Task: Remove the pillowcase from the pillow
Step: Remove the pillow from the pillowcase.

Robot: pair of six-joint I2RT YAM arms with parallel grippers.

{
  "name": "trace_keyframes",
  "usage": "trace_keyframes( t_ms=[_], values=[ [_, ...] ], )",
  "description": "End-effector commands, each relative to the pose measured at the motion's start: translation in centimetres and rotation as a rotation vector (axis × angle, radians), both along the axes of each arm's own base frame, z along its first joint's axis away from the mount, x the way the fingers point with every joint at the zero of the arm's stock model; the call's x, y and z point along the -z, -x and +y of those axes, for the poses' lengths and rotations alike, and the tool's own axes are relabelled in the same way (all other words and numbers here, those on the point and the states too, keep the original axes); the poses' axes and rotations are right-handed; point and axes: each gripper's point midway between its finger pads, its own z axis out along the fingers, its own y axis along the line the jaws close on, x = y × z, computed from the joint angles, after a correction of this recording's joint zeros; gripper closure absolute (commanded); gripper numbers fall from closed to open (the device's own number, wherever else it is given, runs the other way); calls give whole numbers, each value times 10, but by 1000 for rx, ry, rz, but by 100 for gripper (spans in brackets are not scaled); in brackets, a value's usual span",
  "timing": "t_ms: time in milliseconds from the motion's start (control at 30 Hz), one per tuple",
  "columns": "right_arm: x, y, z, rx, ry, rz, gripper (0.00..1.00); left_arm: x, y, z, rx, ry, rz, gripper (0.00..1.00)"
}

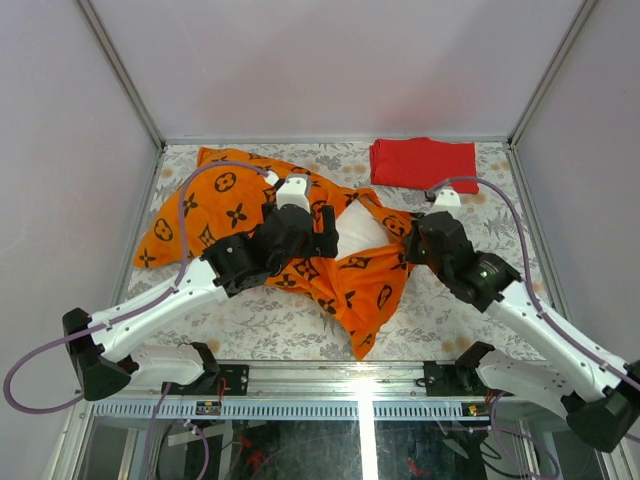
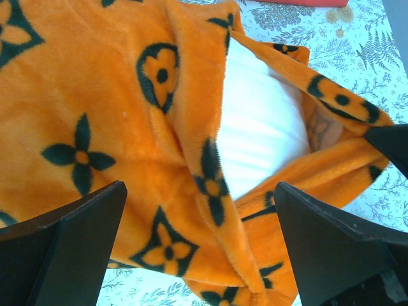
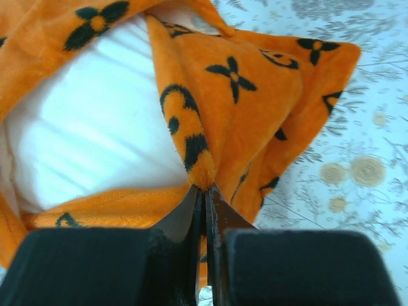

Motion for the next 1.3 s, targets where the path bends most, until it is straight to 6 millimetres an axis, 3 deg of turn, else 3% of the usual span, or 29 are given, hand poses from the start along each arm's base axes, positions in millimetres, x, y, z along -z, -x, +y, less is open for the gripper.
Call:
trace_keyframes(
  t_ms=[0,67,233,300,400,467,567,667,767,933,1000,1100,1267],
  values=[
    [15,9,-58,186,138,-34,100,-9,-3,-8,6,28,-13,0],
    [29,12,-52,169,102,-14,100,-18,0,-18,61,54,-19,0],
    [81,23,-9,30,29,192,100,-59,23,-62,339,223,-89,0],
    [93,27,0,8,3,244,100,-73,36,-76,443,291,-113,0],
    [97,31,3,9,-29,252,100,-93,76,-102,726,397,-133,0],
    [92,31,-2,23,-35,224,100,-100,124,-115,1035,469,-122,0],
    [83,30,-10,43,-28,181,100,-88,191,-119,1391,432,-219,0],
    [77,32,-18,62,-15,165,100,-73,212,-126,1428,347,-323,0],
    [77,36,-25,77,-4,166,100,-68,182,-140,1269,292,-285,0],
    [83,39,-39,148,1,152,100,-58,101,-160,838,129,-194,0],
    [82,40,-46,184,-1,139,100,-62,68,-156,641,127,-210,0],
    [79,41,-54,216,-4,117,100,-58,41,-148,510,232,-177,0],
    [75,46,-69,261,12,84,100,-12,5,-120,319,265,-42,0]
  ],
)
